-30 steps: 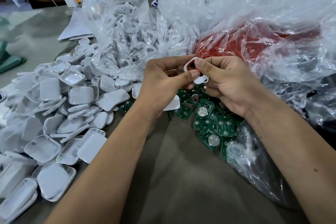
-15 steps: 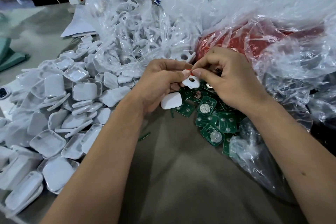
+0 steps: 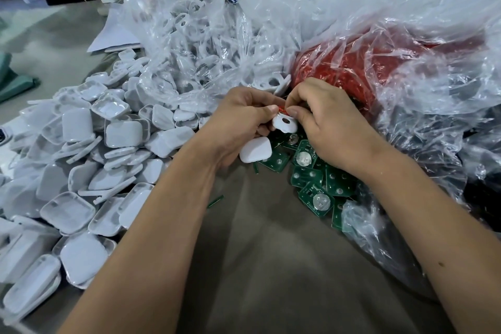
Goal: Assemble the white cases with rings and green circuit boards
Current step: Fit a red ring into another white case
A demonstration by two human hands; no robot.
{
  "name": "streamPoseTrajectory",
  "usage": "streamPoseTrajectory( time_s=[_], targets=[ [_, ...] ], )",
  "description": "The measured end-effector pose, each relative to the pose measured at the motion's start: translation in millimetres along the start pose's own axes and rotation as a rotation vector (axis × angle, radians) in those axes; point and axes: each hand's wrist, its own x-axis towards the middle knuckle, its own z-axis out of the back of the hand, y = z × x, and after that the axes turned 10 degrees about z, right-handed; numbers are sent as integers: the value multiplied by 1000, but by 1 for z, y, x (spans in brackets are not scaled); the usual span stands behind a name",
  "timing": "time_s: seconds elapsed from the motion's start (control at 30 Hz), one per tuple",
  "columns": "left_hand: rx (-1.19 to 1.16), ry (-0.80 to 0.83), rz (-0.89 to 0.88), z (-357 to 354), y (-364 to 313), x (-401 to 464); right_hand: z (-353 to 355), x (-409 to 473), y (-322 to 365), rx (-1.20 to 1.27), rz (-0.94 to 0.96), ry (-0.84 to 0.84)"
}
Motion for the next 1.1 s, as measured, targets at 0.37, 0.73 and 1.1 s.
streamPoseTrajectory(
  time_s=[0.37,0.73,1.1],
  targets=[
    [83,-72,32,-4,0,-1,0,-2,2,-67,104,-8],
    [-205,-51,51,-4,6,-1,5,-1,-4,126,103,-149],
    [-161,54,-252,-3,4,-3,20,-1,-11,1026,-396,-13]
  ],
)
